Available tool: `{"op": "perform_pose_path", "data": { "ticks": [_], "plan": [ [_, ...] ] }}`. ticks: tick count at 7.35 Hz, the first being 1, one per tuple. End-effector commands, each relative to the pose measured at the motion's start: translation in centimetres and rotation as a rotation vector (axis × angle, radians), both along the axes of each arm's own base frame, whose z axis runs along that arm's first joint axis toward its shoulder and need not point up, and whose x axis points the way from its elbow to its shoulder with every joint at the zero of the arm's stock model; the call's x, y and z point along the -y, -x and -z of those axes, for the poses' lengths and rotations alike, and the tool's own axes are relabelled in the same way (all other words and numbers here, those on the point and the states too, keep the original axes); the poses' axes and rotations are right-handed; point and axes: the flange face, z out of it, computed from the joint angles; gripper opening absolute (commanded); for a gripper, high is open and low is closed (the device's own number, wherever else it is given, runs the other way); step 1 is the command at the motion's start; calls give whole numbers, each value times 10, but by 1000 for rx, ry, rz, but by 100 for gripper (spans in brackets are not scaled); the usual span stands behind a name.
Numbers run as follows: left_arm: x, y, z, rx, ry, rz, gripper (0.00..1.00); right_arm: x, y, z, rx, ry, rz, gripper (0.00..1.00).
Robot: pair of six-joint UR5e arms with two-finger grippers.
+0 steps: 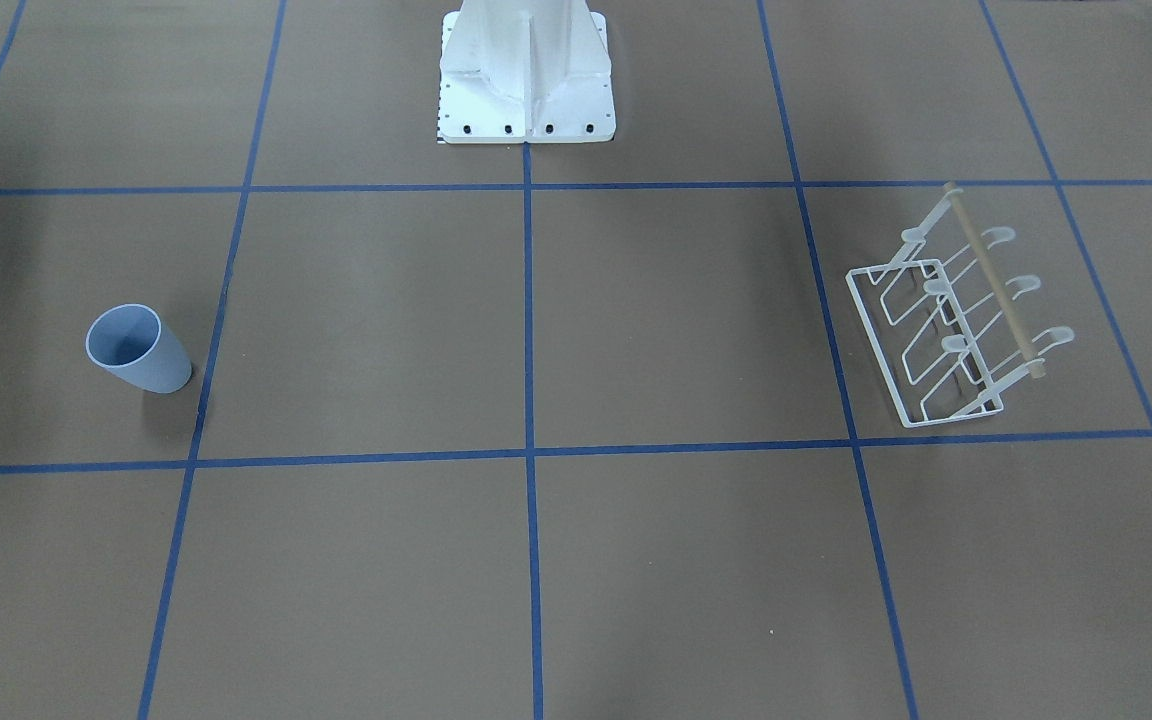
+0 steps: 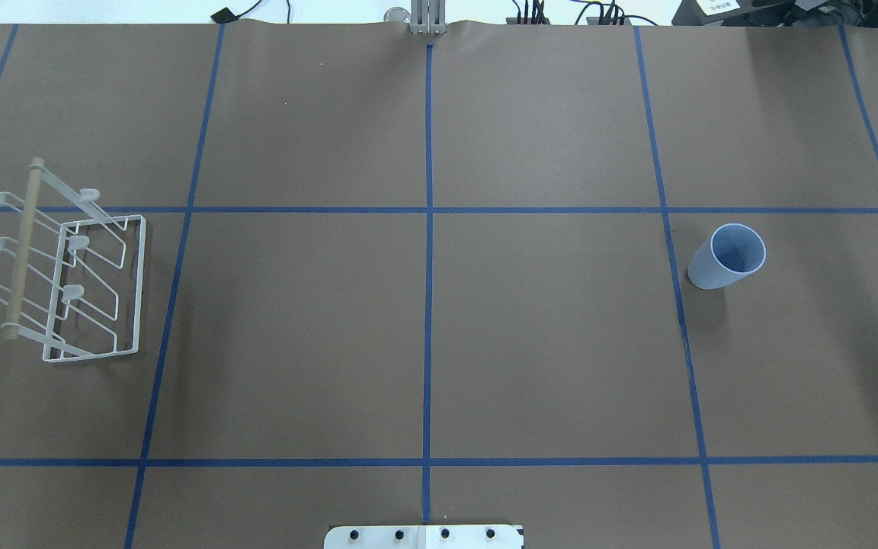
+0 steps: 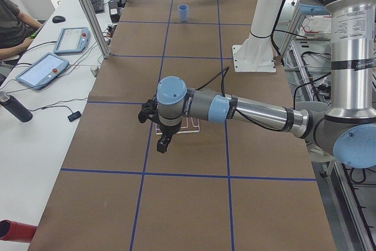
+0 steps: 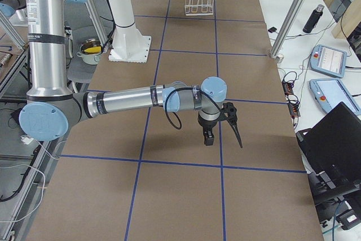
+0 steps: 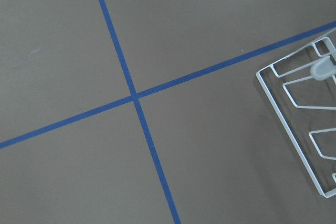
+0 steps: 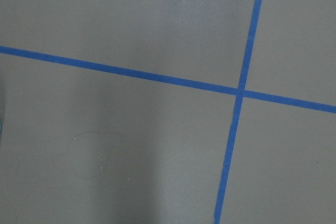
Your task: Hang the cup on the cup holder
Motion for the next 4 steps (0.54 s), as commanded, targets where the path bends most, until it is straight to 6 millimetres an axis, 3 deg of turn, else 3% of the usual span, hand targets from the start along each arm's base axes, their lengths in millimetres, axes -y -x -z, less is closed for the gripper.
{"op": "perform_pose_path", "data": {
  "ticks": [1, 3, 4],
  "plan": [
    [-1, 1, 7, 29, -53, 5, 98, 0, 0, -1, -4, 1, 1, 100],
    [-18, 5, -4, 55, -41, 8, 98, 2, 7, -1, -4, 1, 15, 100],
    [-23, 5, 6, 54, -57, 11, 98, 4, 11, 0, -6, -1, 22, 100]
  ]
}}
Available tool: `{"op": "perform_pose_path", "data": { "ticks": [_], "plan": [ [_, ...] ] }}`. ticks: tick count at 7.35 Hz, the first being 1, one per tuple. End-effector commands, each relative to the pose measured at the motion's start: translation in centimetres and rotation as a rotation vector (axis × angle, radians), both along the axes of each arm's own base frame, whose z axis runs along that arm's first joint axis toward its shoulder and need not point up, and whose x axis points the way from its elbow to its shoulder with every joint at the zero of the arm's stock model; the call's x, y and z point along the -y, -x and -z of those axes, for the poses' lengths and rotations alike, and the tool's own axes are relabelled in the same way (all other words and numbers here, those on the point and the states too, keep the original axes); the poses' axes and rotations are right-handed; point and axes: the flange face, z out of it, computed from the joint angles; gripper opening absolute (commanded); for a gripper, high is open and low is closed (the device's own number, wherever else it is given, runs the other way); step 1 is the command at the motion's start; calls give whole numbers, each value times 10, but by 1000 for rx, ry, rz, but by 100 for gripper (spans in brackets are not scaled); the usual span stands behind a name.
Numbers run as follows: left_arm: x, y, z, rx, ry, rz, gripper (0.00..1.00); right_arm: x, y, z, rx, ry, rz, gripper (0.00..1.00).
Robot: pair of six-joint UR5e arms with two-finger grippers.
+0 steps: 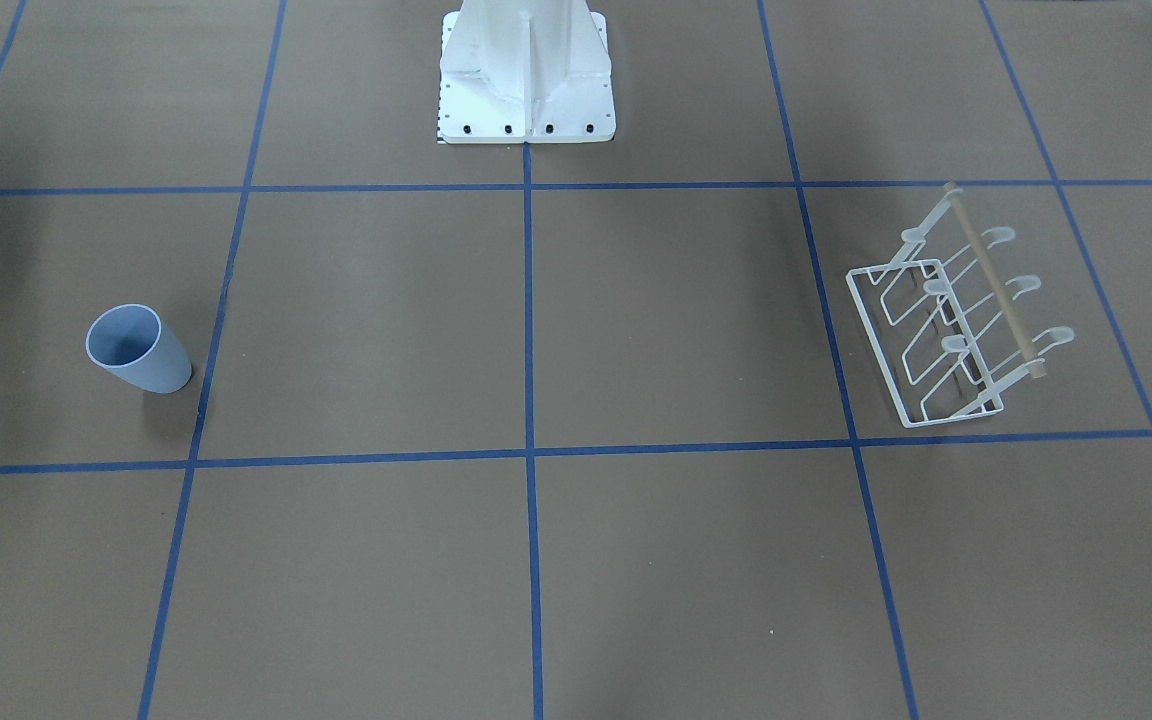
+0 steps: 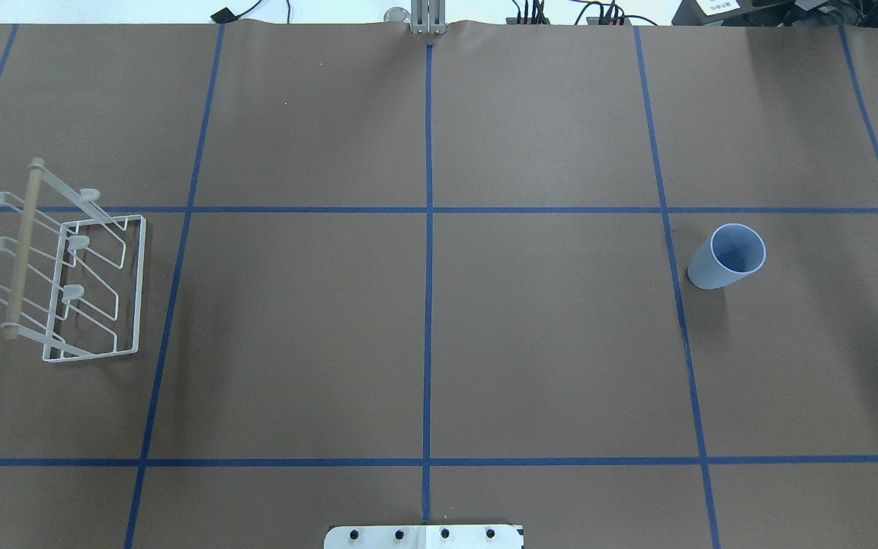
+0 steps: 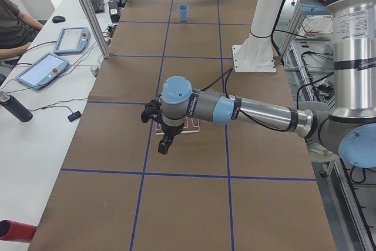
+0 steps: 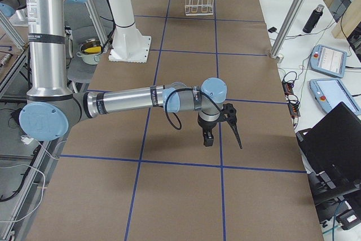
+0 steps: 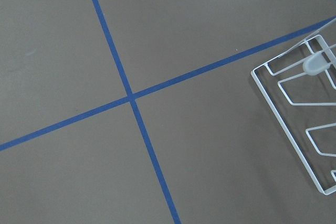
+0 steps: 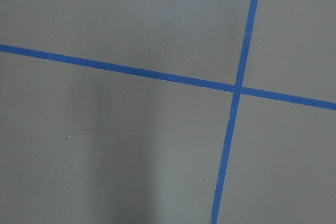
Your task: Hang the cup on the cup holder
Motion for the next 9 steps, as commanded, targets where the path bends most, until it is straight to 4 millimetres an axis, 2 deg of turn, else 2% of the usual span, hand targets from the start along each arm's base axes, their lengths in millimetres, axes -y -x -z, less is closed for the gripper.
{"op": "perform_pose_path", "data": {
  "ticks": [1, 4, 6, 9],
  "plan": [
    [-9, 1, 5, 4, -11, 2, 98, 2, 5, -1, -1, 1, 11, 100],
    [-8, -2, 13, -27, 61, 80, 98, 2, 6, -2, 4, -4, 18, 100],
    [-12, -1, 32, -31, 28, 82, 98, 1, 8, -2, 23, -54, 18, 100],
    [-19, -2, 21, -29, 57, 81, 98, -1, 17, 2, 37, -80, 32, 100]
  ]
}}
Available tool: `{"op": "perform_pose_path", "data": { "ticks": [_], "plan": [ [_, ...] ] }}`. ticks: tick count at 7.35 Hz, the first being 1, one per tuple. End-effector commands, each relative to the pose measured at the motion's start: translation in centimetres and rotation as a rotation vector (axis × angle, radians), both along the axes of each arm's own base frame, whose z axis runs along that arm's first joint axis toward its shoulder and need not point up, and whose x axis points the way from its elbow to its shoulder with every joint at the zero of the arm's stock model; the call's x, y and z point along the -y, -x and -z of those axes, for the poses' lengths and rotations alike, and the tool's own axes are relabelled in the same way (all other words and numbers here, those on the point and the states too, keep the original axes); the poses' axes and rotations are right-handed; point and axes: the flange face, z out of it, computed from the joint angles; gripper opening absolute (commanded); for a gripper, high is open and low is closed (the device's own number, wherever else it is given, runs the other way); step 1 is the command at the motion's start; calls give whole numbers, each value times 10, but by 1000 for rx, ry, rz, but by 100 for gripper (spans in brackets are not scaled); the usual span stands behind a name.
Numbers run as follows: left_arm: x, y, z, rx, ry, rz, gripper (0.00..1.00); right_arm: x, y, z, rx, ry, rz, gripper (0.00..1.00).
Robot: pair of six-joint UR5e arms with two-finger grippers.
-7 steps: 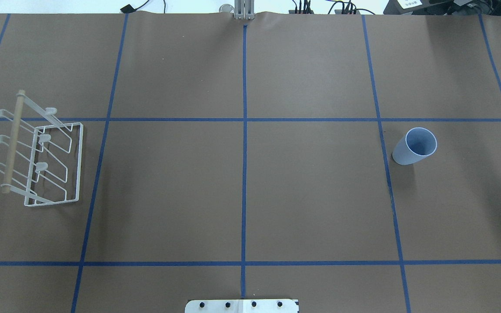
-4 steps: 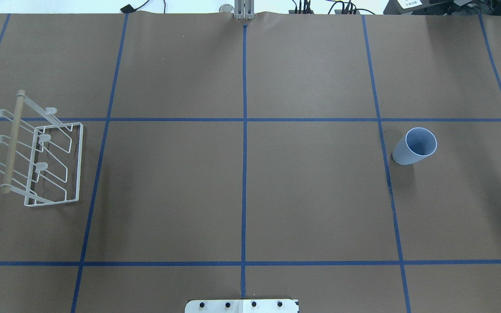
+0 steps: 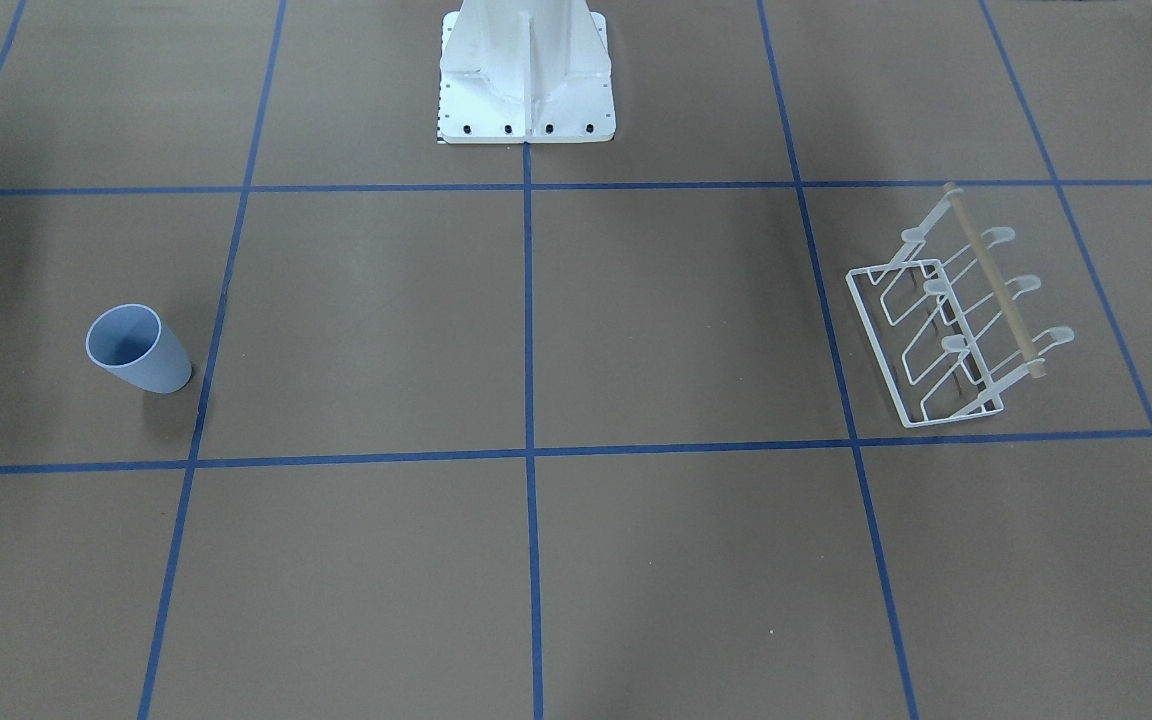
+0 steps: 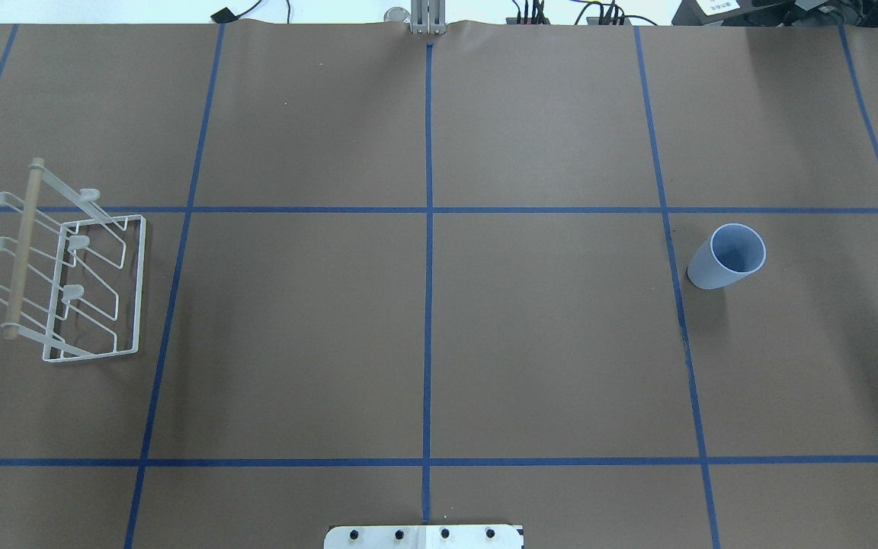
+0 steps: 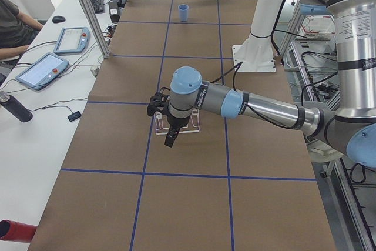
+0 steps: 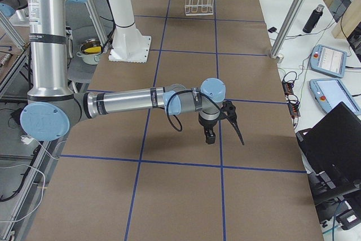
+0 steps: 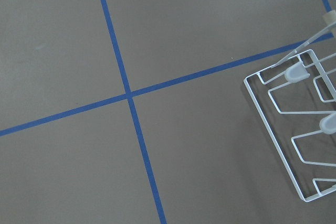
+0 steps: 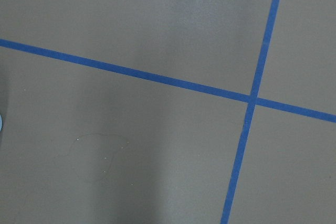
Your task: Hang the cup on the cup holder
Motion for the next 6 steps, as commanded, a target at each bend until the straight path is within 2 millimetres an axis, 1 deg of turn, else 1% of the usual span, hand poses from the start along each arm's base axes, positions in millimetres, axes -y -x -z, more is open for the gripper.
{"op": "perform_pose_path", "data": {
  "ticks": [1, 2, 3, 4, 5, 6],
  "plan": [
    [-2, 0, -3, 0, 8, 2, 98, -3, 24, 7, 63, 6, 48, 99],
    [-3, -1, -3, 0, 9, 1, 98, 0, 56, 35, 76, 33, 27, 98],
    [-3, -1, -4, 0, 13, 1, 98, 2, 79, 56, 86, 47, -40, 94],
    [-2, -1, -4, -1, 14, 2, 98, -2, 115, 68, 110, 33, -42, 96],
    [-2, -1, -5, -1, 14, 2, 98, -1, 154, 79, 95, 53, -54, 97],
    [-2, -1, -5, -1, 14, 2, 98, -3, 189, 89, 69, 36, -34, 97]
  ]
}}
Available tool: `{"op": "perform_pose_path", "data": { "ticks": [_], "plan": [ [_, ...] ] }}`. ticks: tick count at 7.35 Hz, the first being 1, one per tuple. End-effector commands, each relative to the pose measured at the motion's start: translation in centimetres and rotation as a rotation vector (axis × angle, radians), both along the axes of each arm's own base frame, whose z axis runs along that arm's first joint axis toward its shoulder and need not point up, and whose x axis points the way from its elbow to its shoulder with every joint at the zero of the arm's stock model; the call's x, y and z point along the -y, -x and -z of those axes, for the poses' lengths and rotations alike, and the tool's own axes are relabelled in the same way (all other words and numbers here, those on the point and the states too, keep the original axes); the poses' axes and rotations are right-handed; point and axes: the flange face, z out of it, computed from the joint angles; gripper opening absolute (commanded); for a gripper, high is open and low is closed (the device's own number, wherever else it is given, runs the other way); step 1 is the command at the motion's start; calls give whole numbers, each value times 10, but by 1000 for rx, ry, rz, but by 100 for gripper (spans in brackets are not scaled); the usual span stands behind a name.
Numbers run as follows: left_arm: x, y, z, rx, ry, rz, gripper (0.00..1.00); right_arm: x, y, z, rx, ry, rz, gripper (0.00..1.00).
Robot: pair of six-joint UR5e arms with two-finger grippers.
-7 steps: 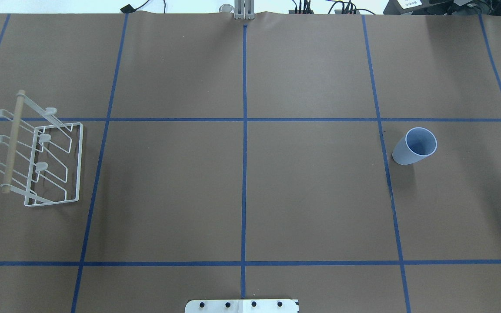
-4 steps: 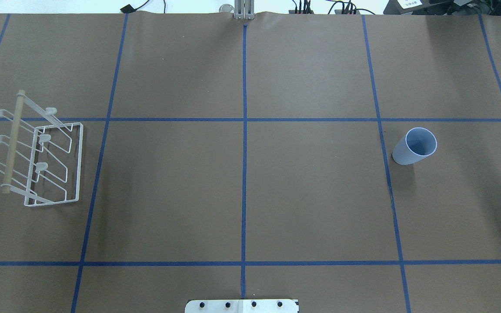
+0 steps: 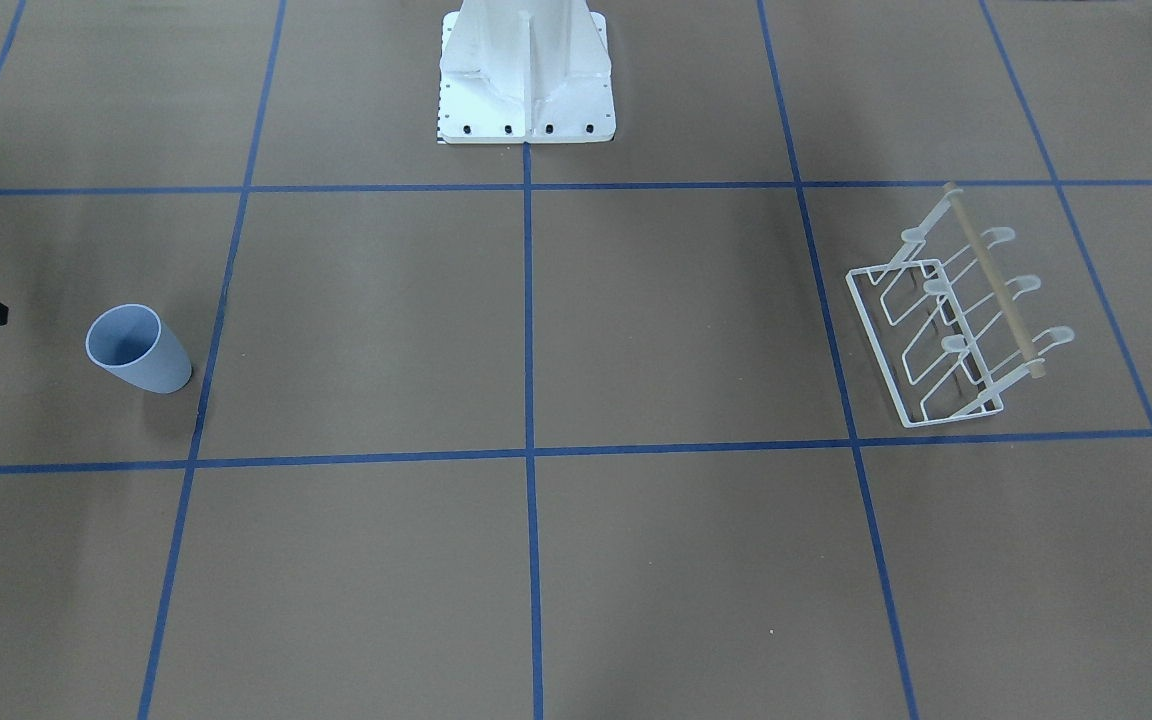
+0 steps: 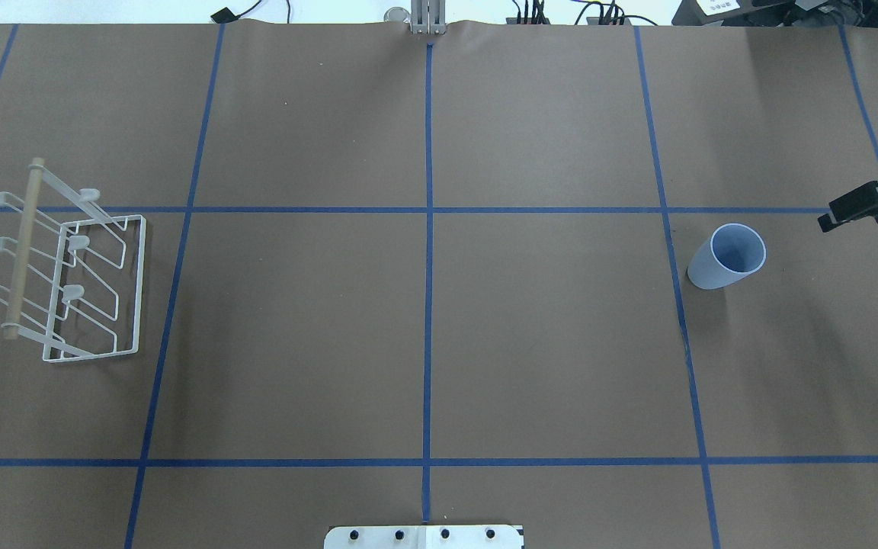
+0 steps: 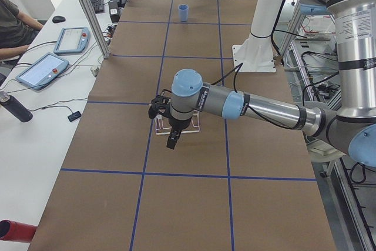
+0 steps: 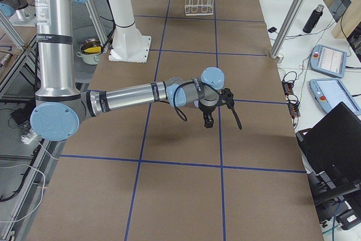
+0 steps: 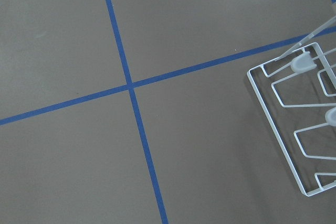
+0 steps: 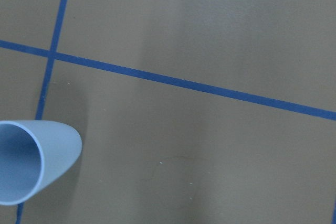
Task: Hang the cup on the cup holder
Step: 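Reach the right gripper down to the light blue cup and grasp it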
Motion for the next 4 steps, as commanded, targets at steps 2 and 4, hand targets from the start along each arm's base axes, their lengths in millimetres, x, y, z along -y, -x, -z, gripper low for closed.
{"op": "perform_pose_path", "data": {
  "ticks": [2, 4],
  "plan": [
    [0, 0, 0, 0, -1, 0, 98, -7, 68, 17, -15, -2, 37, 97],
    [0, 1, 1, 0, -4, 2, 98, -7, 76, 3, -30, 19, 52, 96]
  ]
}}
